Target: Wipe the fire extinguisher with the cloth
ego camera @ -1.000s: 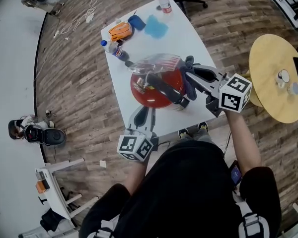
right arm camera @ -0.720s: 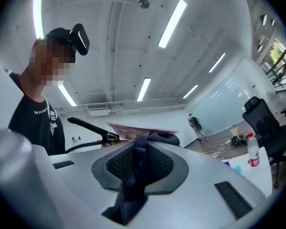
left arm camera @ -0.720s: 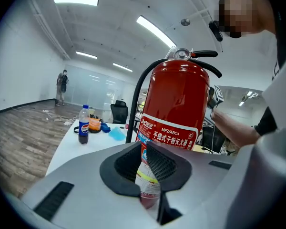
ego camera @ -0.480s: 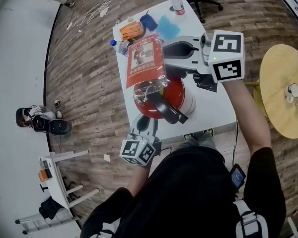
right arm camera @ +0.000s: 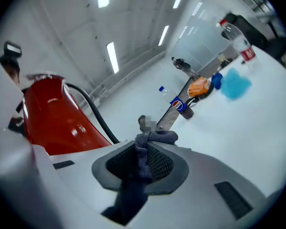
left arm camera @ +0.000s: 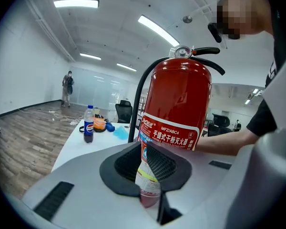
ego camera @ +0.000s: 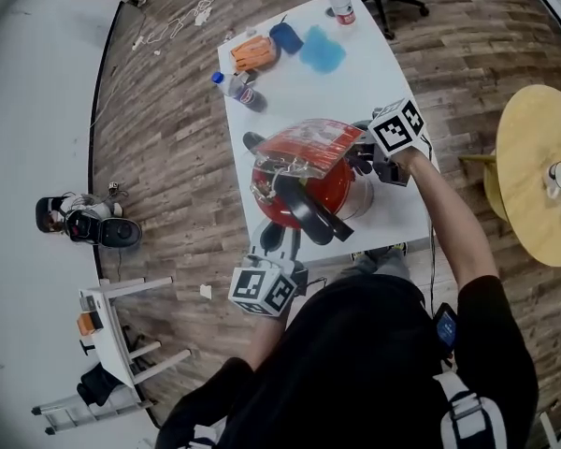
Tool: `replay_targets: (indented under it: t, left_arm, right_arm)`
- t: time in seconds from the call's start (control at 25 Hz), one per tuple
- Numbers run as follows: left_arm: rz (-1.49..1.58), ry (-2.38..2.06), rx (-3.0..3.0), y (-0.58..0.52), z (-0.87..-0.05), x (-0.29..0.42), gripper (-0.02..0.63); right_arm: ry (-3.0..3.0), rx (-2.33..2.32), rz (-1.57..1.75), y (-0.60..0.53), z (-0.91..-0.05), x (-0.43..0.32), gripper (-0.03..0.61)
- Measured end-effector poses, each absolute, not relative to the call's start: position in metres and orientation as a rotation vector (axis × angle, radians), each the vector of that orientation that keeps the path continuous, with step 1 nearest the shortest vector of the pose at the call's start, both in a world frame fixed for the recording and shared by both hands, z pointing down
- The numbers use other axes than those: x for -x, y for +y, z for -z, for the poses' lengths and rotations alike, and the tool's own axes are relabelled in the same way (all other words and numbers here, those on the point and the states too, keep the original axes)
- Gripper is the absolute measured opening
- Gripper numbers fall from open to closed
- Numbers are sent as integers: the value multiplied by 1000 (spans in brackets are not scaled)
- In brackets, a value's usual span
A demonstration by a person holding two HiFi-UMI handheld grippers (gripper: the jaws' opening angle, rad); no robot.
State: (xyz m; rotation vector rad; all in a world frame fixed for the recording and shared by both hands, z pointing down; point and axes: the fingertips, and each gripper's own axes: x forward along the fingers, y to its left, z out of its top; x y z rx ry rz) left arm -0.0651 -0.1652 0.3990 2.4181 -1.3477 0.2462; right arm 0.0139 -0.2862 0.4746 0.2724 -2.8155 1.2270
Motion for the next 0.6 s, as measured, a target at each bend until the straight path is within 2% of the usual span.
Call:
replay_targets:
  t: [0.16,0.24,0.4,0.6]
  left_arm:
    - [-261,-1341,-2416,-169,-404,66,54]
    - [-266,-1339,-2416,-171,-405,67,54]
    - [-273,-1326,-2426,-177,-407,68,54]
    - [-267,-1312,-2439,-180,-406,70,52]
  right_arm:
    - [-2621,-421,-1074,-276,-547,-37,74]
    - [-2584,-460,-1123,-267,-566,-48,74]
    - [-2646,-568,-1165,-246,-568,-69,74]
    - [-2803,-684,-856,-200,-526,-79,74]
